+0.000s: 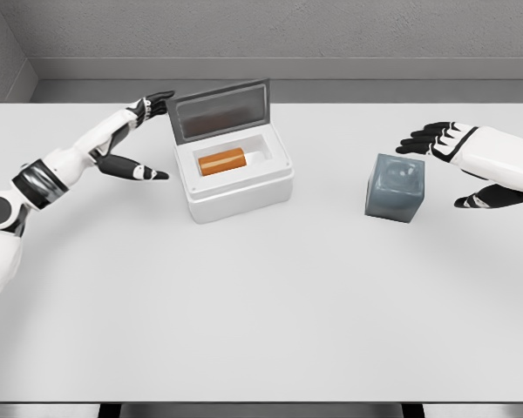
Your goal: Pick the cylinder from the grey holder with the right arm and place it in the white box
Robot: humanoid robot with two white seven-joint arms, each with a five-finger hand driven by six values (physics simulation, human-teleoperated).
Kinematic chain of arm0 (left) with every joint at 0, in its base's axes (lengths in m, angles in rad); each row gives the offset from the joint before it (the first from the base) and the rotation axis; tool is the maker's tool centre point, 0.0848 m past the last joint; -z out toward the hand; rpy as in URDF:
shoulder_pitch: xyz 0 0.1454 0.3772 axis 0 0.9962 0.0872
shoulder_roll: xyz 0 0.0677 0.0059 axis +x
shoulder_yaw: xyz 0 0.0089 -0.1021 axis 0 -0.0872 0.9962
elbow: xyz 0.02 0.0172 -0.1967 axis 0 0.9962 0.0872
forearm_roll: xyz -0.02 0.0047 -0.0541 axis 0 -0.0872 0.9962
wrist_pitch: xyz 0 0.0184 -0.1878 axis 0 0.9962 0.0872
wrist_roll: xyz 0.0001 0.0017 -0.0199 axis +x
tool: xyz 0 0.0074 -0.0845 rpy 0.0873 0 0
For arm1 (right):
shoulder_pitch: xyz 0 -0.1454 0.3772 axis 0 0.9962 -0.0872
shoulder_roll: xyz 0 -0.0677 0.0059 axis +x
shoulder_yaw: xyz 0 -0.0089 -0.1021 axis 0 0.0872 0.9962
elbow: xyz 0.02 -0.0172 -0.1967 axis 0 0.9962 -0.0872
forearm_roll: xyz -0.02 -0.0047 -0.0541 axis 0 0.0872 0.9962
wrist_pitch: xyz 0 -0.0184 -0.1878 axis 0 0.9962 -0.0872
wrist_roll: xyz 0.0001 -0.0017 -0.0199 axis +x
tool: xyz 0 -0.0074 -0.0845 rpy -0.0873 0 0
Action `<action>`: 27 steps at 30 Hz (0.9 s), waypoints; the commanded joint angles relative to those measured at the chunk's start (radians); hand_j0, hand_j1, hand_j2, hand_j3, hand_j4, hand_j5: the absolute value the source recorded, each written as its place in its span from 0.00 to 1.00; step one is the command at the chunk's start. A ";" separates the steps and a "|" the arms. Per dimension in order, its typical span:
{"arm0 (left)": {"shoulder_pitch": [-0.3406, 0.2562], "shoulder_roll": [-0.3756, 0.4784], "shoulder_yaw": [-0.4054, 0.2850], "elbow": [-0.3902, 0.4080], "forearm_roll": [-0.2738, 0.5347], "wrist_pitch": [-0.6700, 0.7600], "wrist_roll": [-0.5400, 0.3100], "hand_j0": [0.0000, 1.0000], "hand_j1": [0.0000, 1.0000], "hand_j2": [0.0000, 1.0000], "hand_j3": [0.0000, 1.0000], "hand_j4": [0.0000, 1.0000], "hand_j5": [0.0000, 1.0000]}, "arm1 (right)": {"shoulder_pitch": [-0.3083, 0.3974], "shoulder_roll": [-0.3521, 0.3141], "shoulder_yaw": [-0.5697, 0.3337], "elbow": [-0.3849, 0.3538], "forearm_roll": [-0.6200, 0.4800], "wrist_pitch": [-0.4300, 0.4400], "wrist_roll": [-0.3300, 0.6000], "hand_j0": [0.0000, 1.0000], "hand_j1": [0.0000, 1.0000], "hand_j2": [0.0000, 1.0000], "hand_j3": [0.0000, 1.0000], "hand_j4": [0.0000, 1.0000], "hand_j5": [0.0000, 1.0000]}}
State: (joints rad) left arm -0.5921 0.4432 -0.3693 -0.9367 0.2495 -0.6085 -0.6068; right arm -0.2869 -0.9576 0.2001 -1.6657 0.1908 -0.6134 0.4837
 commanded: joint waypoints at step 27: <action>0.021 0.023 0.075 0.047 0.010 -0.002 0.007 1.00 1.00 1.00 1.00 1.00 1.00 | 0.015 0.000 0.001 0.004 -0.007 0.002 0.001 1.00 1.00 1.00 1.00 1.00 1.00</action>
State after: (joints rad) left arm -0.5706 0.4641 -0.3124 -0.8975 0.2500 -0.6125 -0.6005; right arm -0.2715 -0.9569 0.2010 -1.6612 0.1909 -0.6134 0.4853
